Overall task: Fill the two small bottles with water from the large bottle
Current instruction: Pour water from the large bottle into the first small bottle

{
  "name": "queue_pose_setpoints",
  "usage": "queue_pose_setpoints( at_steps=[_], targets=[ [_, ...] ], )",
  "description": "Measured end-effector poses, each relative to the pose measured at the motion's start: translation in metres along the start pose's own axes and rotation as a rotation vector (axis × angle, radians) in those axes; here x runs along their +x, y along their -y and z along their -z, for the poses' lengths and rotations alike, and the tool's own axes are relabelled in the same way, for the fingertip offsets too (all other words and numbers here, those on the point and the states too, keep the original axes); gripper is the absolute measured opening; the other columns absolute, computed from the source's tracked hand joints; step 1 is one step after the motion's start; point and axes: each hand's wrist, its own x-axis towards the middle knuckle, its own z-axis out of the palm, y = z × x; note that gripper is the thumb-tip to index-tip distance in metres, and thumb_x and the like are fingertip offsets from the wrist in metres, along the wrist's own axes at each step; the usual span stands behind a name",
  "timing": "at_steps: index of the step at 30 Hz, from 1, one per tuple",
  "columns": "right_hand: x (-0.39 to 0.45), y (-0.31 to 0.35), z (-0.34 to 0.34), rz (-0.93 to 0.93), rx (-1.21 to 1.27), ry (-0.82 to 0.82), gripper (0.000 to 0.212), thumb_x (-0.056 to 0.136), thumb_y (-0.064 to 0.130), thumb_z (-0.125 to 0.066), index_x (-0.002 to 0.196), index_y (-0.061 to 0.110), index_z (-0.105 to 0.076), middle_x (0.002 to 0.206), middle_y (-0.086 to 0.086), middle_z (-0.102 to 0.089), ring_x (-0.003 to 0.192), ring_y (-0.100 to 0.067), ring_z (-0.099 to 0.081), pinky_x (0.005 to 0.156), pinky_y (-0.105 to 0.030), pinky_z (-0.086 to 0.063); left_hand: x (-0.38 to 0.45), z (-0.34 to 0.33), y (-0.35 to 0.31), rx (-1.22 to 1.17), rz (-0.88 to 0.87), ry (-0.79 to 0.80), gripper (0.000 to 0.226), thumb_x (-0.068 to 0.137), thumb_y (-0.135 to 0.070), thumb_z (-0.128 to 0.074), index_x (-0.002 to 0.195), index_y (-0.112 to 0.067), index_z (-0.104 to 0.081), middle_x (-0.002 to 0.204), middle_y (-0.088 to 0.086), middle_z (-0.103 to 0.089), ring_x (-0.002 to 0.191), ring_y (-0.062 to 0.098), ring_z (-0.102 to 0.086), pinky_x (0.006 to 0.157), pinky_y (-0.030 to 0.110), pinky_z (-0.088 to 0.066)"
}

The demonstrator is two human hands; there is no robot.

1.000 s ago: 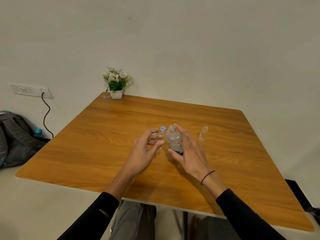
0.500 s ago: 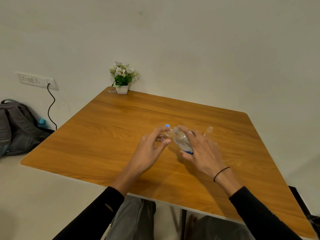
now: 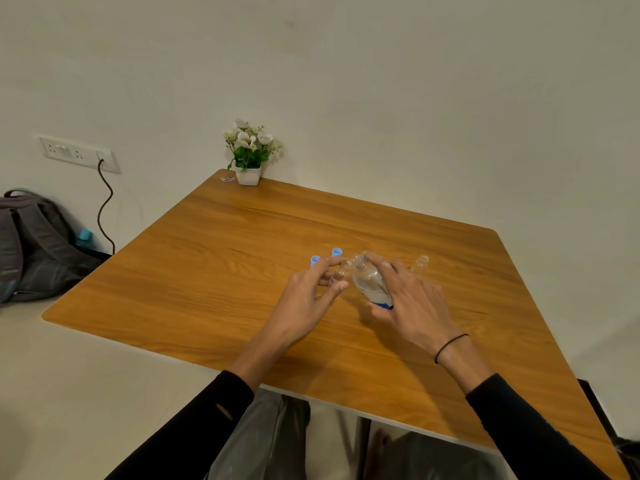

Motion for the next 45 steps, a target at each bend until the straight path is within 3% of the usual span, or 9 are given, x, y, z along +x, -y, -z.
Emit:
queue_pose_setpoints(
  at_steps=[6,12,17,22,25,32,37,41,45],
  targets=[
    [-0.001,0.0,0.006,-0.008,-0.01,0.049,0.095,0.085,0.056,-0.075,0.157,0.046,-0.014,0.12,0.002,-0.06,0.082,-0.02,-0.059,0.06,-0.034,-0.052,0.0,-0.001,0.001,0.006,-0.01,-0.002,0.044,0.107,-0.043,-0.066,0.149,-0.041,-0.056,0.127,-0.006,-0.076,0.12,0.004,-0.071,0.09,0.042,-0.068],
    [0.002,-0.001,0.019,0.018,-0.085,0.044,0.095,0.081,0.055,-0.08,0.155,0.046,-0.021,0.111,0.005,-0.061,0.071,-0.015,-0.049,0.052,-0.03,-0.042,0.001,-0.002,-0.001,-0.025,-0.032,-0.008,0.042,0.109,-0.04,-0.064,0.15,-0.038,-0.056,0.126,-0.009,-0.076,0.12,0.005,-0.072,0.088,0.041,-0.069],
    [0.001,-0.003,0.024,0.029,-0.109,0.059,0.094,0.081,0.056,-0.08,0.154,0.045,-0.022,0.109,0.004,-0.062,0.071,-0.013,-0.047,0.054,-0.031,-0.043,0.001,0.0,-0.003,-0.014,-0.049,0.012,0.041,0.109,-0.041,-0.064,0.147,-0.051,-0.053,0.125,-0.018,-0.074,0.121,-0.003,-0.07,0.085,0.037,-0.069],
    [0.002,-0.005,0.026,0.045,-0.143,0.091,0.096,0.082,0.058,-0.079,0.155,0.045,-0.019,0.109,0.004,-0.06,0.072,-0.013,-0.046,0.054,-0.029,-0.038,0.001,0.001,-0.003,-0.022,-0.063,0.015,0.04,0.109,-0.042,-0.064,0.142,-0.062,-0.052,0.127,-0.018,-0.075,0.122,-0.002,-0.07,0.088,0.037,-0.069],
    [0.004,-0.007,0.028,0.055,-0.149,0.105,0.096,0.082,0.058,-0.078,0.155,0.047,-0.018,0.109,0.004,-0.06,0.073,-0.014,-0.049,0.054,-0.03,-0.041,0.0,0.0,-0.004,-0.017,-0.07,0.009,0.04,0.108,-0.046,-0.063,0.138,-0.069,-0.049,0.124,-0.028,-0.073,0.121,-0.005,-0.069,0.088,0.033,-0.068],
    [0.006,-0.009,0.031,0.067,-0.189,0.133,0.099,0.08,0.059,-0.08,0.155,0.049,-0.018,0.105,0.005,-0.059,0.068,-0.011,-0.043,0.051,-0.029,-0.041,0.002,-0.002,0.001,-0.018,-0.074,0.021,0.039,0.108,-0.043,-0.063,0.138,-0.065,-0.051,0.124,-0.019,-0.077,0.121,-0.002,-0.071,0.087,0.037,-0.069],
    [0.007,-0.011,0.034,0.079,-0.202,0.144,0.099,0.079,0.057,-0.082,0.155,0.048,-0.02,0.103,0.005,-0.058,0.067,-0.01,-0.041,0.049,-0.026,-0.031,0.004,-0.002,0.005,0.006,-0.059,0.033,0.037,0.107,-0.045,-0.062,0.142,-0.056,-0.055,0.122,-0.018,-0.077,0.12,-0.004,-0.07,0.09,0.036,-0.068],
    [0.009,-0.013,0.036,0.092,-0.208,0.141,0.095,0.08,0.055,-0.081,0.154,0.047,-0.022,0.103,0.006,-0.058,0.07,-0.011,-0.042,0.051,-0.026,-0.029,0.004,-0.002,0.003,0.032,-0.071,0.027,0.036,0.105,-0.054,-0.059,0.139,-0.063,-0.051,0.122,-0.028,-0.074,0.119,-0.008,-0.069,0.087,0.035,-0.068],
    [0.011,-0.015,0.038,0.106,-0.221,0.142,0.093,0.08,0.056,-0.08,0.154,0.047,-0.023,0.102,0.005,-0.058,0.067,-0.011,-0.042,0.049,-0.028,-0.033,0.006,-0.003,0.004,0.033,-0.059,0.016,0.037,0.103,-0.057,-0.058,0.138,-0.065,-0.05,0.122,-0.024,-0.075,0.121,-0.008,-0.068,0.085,0.035,-0.069]
  ],
)
